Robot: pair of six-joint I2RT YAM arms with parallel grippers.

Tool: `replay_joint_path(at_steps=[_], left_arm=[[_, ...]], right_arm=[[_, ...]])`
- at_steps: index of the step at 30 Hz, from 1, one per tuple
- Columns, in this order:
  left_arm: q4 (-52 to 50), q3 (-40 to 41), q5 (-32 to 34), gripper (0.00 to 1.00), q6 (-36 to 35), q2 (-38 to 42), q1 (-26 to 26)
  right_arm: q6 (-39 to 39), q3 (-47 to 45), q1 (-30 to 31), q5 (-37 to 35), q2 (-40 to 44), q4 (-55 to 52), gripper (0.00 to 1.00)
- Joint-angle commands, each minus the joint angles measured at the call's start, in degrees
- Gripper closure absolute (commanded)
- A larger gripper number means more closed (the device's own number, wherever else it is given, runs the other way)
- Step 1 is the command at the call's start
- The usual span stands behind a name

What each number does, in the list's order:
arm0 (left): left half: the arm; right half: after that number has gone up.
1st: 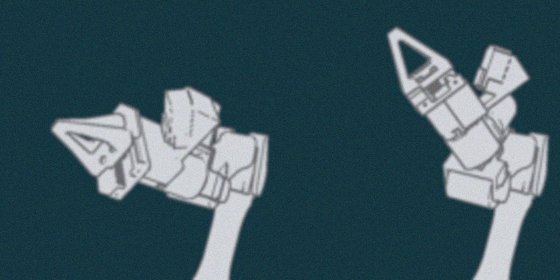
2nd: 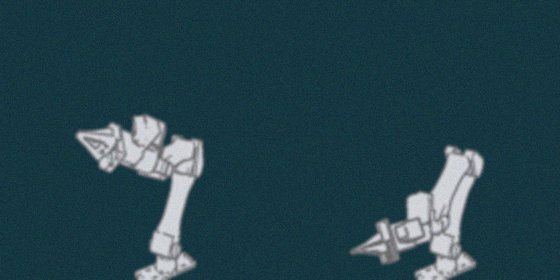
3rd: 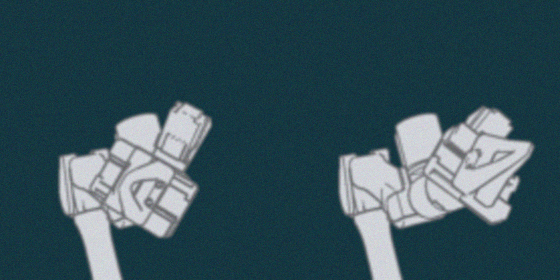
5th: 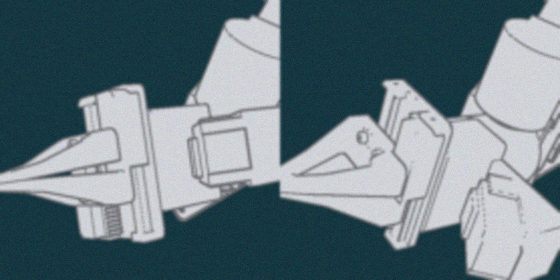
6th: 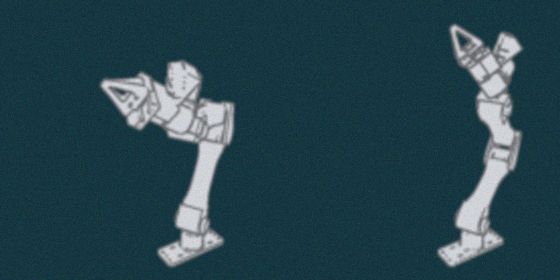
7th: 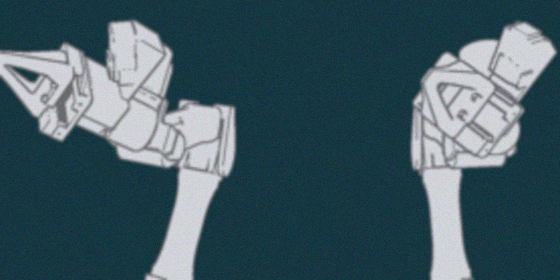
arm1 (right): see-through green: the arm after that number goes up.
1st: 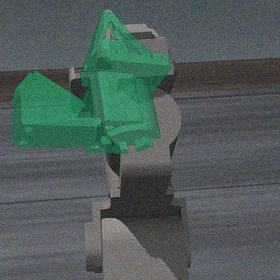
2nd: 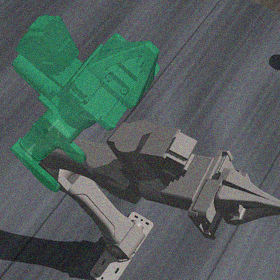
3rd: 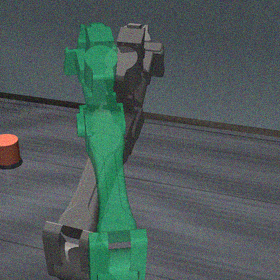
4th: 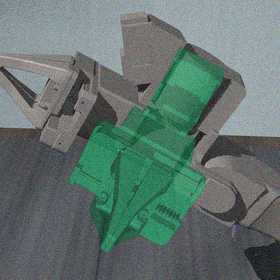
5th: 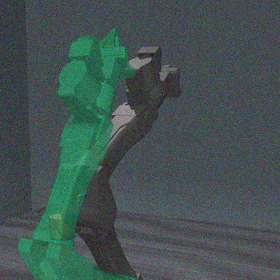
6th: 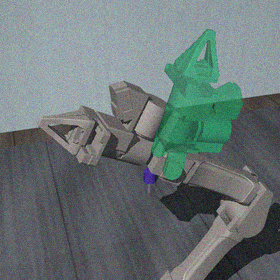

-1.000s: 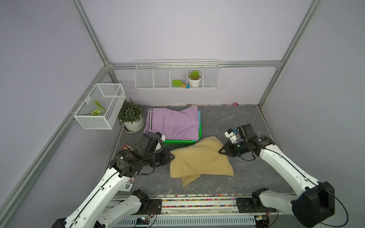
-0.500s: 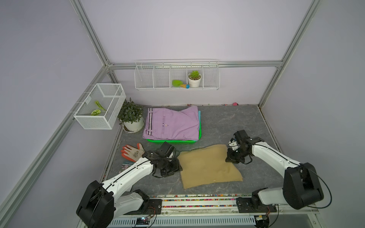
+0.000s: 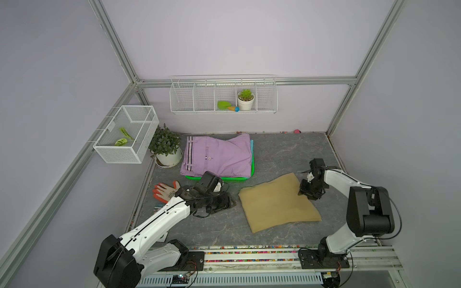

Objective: Put the folded long pants in the basket
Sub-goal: Adjust the long pant at the center of the board.

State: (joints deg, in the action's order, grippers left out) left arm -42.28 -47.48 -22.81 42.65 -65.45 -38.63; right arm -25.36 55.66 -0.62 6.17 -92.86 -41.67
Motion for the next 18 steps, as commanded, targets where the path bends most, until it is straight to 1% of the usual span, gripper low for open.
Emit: replay_joint_path(at_steps=[1,3,4,6,8,9,12,14,16,18], left_arm=[[0.2,-1.8,-0.7,0.35,-1.6,0.2,-0.7],[0.4,-1.7,-0.5,0.35,-2.0,0.3,-0.7],[0.7,-1.7,-0.4,0.35,-2.2,0.1,-0.7],[1.2,-1.7,-0.1,0.35,-2.3,-0.6,-0.7],[1.0,-2.1,0.3,0.35,-2.4,-1.4,-0.7],[0.8,-2.4,0.7,0.35,-2.5,-1.6,-0.7],[0.1,-3.2,1.5,0.35,-2.9,-1.7,-0.7],[-0.4,-3.6,2.2,0.35,-3.2,-1.7,-0.7],[-0.8,-3.9,2.6,0.35,-3.3,-1.9,-0.7],[-0.9,-4.0,2.6,0.35,-3.4,-1.8,-0.7]], right_arm=[[-0.2,1.9,3.1,-5.2,6.7,-0.6,0.49],[-1.8,2.0,6.2,-4.4,10.5,-2.1,0.50],[-3.2,1.3,8.3,-2.7,12.4,-1.1,0.51],[-5.9,-1.4,12.8,4.2,14.2,3.4,0.53],[-10.5,-3.2,18.4,10.3,12.7,8.0,0.58],[-11.6,-3.3,21.3,11.3,11.3,9.4,0.60],[-13.9,-1.6,31.3,9.9,4.5,11.8,0.68],[-13.7,0.9,37.1,9.3,-0.5,10.6,0.70],[-13.1,2.0,41.0,9.4,-3.8,8.3,0.73],[-12.1,0.7,43.2,9.4,-4.9,5.8,0.75]])
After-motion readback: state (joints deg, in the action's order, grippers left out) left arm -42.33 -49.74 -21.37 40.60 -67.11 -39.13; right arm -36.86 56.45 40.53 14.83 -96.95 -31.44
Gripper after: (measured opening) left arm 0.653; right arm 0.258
